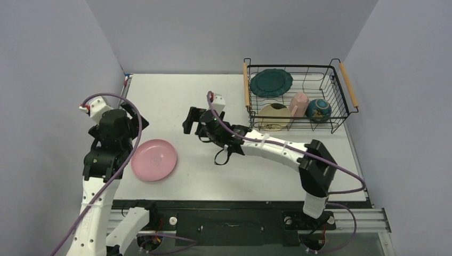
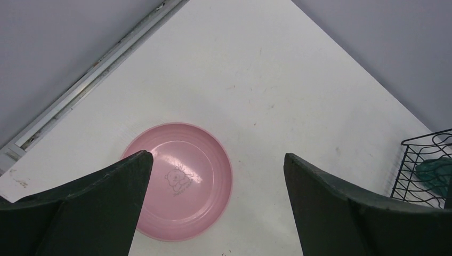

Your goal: Load the mixed dishes into the dish rack

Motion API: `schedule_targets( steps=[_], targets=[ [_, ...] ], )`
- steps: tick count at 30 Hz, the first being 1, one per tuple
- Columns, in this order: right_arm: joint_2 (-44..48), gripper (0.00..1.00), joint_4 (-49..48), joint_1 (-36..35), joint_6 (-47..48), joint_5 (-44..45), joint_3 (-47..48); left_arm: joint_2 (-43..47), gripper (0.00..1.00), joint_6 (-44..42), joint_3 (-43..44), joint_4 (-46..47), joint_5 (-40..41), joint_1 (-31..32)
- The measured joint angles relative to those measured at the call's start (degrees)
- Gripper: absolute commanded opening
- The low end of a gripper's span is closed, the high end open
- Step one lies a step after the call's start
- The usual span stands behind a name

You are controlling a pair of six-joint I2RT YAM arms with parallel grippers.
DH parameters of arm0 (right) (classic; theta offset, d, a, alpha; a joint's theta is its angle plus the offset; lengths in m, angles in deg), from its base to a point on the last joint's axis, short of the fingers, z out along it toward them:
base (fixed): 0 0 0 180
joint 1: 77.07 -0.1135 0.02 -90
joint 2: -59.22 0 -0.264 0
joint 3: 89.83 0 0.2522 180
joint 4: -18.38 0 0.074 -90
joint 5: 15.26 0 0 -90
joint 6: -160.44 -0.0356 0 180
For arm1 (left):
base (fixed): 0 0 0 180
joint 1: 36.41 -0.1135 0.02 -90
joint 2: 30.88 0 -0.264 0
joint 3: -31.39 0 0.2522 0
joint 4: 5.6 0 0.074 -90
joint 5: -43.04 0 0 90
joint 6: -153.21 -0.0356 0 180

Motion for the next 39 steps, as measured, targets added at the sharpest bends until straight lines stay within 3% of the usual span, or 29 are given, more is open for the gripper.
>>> schedule_targets(
  steps=[4, 13, 18, 25, 30, 35, 39],
  targets=[
    [-9.0, 0.83, -1.0, -3.0, -5.9, -1.7, 1.7, 2.9, 1.00, -3.6, 0.1, 0.2, -2.5, 1.2],
    [-21.9, 0.79, -2.8, -5.2, -12.3, -5.5, 5.9, 4.9, 0.97, -11.4, -2.5, 2.3, -17.5, 6.6],
    [-26.2, 0.69, -3.6, -5.7, -13.2, -6.7, 9.8, 5.7, 0.97, -14.5, -3.4, 3.9, -24.5, 9.0],
    [-31.2, 0.41, -4.1, -7.0, -13.9, -7.1, 13.8, 7.1, 0.97, -16.1, -3.5, 5.0, -28.3, 10.9],
    [-34.4, 0.31, -4.0, -7.8, -13.3, -7.2, 17.1, 7.7, 0.97, -16.4, -3.5, 5.0, -28.5, 11.5],
    [-35.7, 0.01, -3.0, -8.6, -11.3, -6.3, 18.6, 7.7, 0.97, -16.5, -3.5, 5.0, -28.7, 11.6],
    [-35.6, 0.00, -1.6, -8.9, -9.2, -4.2, 18.8, 7.9, 0.96, -16.7, -3.7, 5.1, -28.7, 11.6]
  ],
)
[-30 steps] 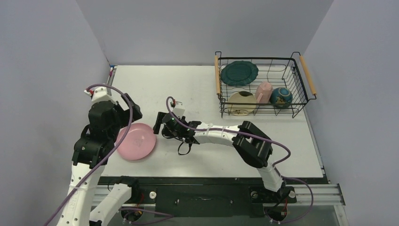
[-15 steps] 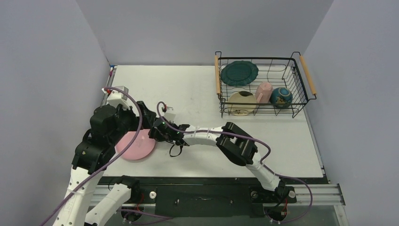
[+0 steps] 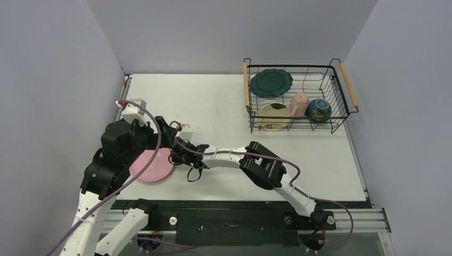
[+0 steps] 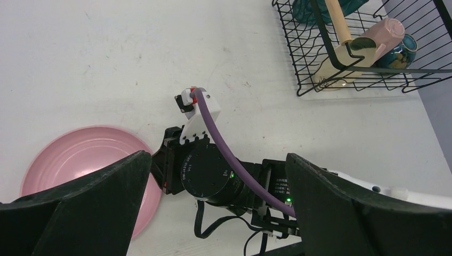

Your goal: Load the mixed dishes into the dish rack

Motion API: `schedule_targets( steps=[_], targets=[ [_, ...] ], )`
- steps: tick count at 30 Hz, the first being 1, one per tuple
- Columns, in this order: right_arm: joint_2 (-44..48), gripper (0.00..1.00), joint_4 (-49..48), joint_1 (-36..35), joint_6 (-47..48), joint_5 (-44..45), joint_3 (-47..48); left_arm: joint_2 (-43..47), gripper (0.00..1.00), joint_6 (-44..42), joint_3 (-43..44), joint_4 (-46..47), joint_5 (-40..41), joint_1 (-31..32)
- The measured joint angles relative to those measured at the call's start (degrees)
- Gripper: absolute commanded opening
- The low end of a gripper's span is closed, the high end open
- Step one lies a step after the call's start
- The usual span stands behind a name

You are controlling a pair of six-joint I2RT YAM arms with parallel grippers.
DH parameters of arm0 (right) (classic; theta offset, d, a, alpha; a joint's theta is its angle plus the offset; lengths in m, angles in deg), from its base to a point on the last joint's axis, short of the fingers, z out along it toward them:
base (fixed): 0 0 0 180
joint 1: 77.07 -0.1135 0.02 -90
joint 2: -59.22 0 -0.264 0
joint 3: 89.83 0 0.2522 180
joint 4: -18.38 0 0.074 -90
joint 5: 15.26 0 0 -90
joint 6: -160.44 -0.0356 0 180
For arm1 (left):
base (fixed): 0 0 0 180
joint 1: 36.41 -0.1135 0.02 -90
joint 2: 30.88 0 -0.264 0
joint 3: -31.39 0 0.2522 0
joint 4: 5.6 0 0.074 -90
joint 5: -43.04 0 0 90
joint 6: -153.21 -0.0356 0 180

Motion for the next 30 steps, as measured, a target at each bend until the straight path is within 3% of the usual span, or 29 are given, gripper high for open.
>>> schedule_targets(
  steps=[5, 12, 22, 30],
  targets=[
    [4.1, 0.00, -0.7, 0.5, 5.9, 0.6, -5.1, -0.1, 0.97, -0.9, 0.0, 0.0, 0.7, 0.4],
    [19.7, 0.00, 1.5, 7.6, 17.7, -2.5, -14.9, -1.9, 0.97, -1.4, 3.7, -0.9, 2.9, 0.7],
    [41.3, 0.00, 4.7, 19.3, 29.9, -0.4, -7.5, -2.3, 0.97, -1.4, 10.4, -0.8, 3.3, 0.7],
    [51.6, 0.00, 4.9, 30.5, 45.7, 10.8, -6.6, -2.1, 0.97, -1.3, 9.1, -0.7, 3.2, 1.1]
  ],
)
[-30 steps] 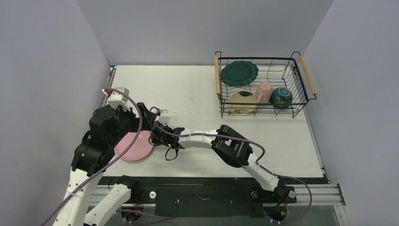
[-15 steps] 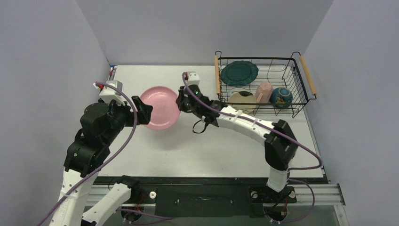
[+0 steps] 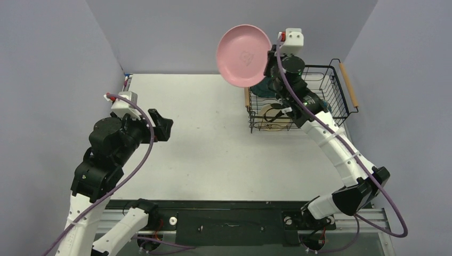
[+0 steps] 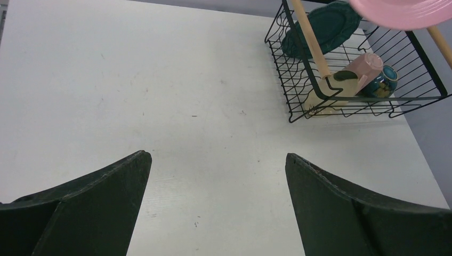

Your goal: Load the mixed dishes into the dish rack

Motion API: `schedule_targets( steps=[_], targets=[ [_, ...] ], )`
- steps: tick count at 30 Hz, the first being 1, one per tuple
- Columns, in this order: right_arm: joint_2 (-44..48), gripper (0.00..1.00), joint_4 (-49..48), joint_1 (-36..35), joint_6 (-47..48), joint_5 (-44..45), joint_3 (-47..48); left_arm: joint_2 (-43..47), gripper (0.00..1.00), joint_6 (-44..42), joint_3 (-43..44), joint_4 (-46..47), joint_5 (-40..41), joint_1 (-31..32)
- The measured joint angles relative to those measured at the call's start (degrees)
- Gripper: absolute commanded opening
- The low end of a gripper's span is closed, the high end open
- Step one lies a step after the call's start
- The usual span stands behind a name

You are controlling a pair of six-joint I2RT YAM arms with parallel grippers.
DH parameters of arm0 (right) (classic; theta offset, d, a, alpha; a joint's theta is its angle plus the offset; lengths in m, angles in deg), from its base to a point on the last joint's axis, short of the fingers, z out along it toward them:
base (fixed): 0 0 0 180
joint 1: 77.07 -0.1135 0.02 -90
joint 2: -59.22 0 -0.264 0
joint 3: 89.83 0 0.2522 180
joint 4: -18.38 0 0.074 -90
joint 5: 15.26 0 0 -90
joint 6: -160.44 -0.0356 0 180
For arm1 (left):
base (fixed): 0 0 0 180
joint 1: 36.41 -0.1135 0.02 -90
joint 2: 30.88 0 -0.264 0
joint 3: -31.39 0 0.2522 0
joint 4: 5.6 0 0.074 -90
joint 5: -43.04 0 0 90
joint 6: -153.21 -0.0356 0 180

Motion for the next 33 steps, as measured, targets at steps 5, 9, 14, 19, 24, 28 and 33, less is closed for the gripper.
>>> schedule_targets(
  steps=[5, 9, 14, 19, 24, 28, 33],
  targets=[
    [1.4, 0.00, 0.7, 8.3, 14.5, 0.6, 0.7, 0.1, 0.97, 0.6, -3.0, 0.1, -0.7, 0.5],
    [1.4, 0.00, 1.9, 14.7, 25.9, -3.7, 0.4, -0.4, 0.97, 0.8, -4.5, 0.2, -0.9, 1.8],
    [1.4, 0.00, 2.7, 20.2, 39.0, -7.1, -1.0, -1.5, 0.97, 0.7, -5.2, 0.7, -0.5, 3.7],
    [1.3, 0.00, 1.7, 20.6, 51.7, -9.4, -4.9, -3.3, 0.97, 0.5, -5.2, 1.2, 0.2, 5.7],
    [-0.8, 0.00, 0.2, 20.5, 63.0, -12.1, -6.4, -5.4, 0.97, 0.7, -5.8, 1.8, 0.7, 6.9],
    [-3.1, 0.00, -0.9, 20.1, 71.1, -14.9, -6.5, -7.0, 0.97, 1.0, -5.9, 2.1, 0.7, 7.3],
    [-6.4, 0.00, -0.4, 19.8, 81.2, -19.3, -6.5, -8.7, 0.97, 1.1, -5.9, 2.8, 1.4, 7.7]
  ],
)
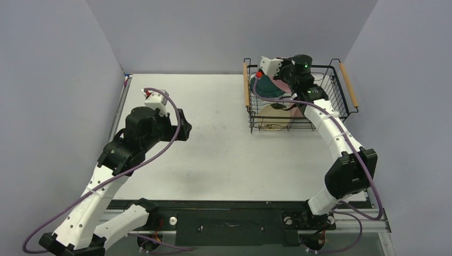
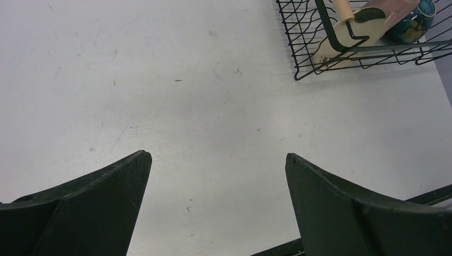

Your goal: Load the mixed dishes into the dish rack

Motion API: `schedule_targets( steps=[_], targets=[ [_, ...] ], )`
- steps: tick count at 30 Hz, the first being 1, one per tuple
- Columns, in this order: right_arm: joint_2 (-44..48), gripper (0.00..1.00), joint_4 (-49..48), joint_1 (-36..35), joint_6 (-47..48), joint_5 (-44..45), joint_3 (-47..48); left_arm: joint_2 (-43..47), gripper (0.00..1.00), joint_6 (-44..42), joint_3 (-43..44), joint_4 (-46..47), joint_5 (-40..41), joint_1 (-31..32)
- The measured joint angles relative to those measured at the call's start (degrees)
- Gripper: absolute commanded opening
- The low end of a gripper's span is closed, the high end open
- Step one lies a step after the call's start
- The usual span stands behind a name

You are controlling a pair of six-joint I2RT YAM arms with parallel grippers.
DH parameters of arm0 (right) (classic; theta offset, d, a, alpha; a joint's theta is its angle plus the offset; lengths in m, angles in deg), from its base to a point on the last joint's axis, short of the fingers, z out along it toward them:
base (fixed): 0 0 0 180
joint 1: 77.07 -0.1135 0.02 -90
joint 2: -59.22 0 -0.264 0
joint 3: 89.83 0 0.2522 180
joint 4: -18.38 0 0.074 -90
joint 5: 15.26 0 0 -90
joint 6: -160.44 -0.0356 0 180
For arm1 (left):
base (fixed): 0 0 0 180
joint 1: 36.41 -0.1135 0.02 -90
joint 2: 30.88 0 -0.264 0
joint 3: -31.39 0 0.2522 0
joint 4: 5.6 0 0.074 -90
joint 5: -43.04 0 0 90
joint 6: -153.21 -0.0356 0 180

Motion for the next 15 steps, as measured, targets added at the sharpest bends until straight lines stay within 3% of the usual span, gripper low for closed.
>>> schedule_targets(
  steps=[15],
  targets=[
    [-11.5, 0.00, 3.4, -1.2, 18.2, -7.9, 3.1, -3.1, 0.97, 0.0, -1.4, 1.0, 1.4, 1.2]
  ],
)
